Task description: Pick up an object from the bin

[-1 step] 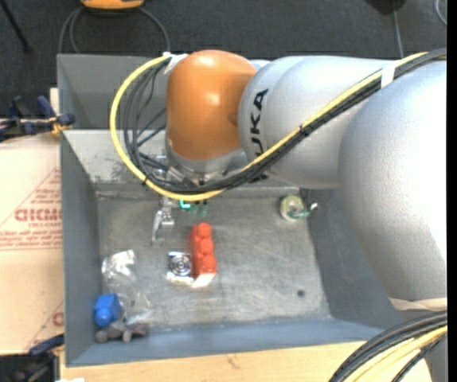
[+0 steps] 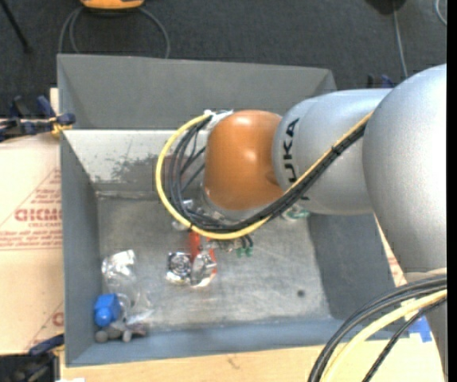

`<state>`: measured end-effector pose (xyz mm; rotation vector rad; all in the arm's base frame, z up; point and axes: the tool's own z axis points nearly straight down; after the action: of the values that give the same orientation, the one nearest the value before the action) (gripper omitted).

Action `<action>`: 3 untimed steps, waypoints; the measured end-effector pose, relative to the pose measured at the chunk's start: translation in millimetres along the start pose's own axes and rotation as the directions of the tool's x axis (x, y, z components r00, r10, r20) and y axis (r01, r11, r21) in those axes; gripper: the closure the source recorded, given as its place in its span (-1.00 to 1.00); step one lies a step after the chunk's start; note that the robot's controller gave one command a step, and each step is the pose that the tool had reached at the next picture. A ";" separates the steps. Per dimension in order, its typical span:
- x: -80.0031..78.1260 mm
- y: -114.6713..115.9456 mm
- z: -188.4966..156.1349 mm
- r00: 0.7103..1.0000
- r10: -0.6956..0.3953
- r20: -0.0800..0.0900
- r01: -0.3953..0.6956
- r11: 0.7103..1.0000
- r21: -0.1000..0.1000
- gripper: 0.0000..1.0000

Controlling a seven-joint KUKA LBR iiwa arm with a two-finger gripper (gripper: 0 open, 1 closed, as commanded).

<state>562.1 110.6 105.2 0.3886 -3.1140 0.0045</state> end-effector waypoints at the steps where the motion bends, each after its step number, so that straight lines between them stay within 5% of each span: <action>1: 8.7 -38.5 20.7 0.996 -0.094 0.005 0.094 0.996 0.000 -1.00; 2: -0.8 -35.3 29.1 0.988 -0.153 0.005 0.153 0.988 0.001 -1.00; 3: -2.9 -34.6 25.5 0.989 -0.150 0.008 0.150 0.989 0.000 1.00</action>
Offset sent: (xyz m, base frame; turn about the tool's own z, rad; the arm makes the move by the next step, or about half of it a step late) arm -0.0001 -0.0363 -0.0204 -0.0986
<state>573.4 77.7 79.8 0.6226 -3.0839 0.0019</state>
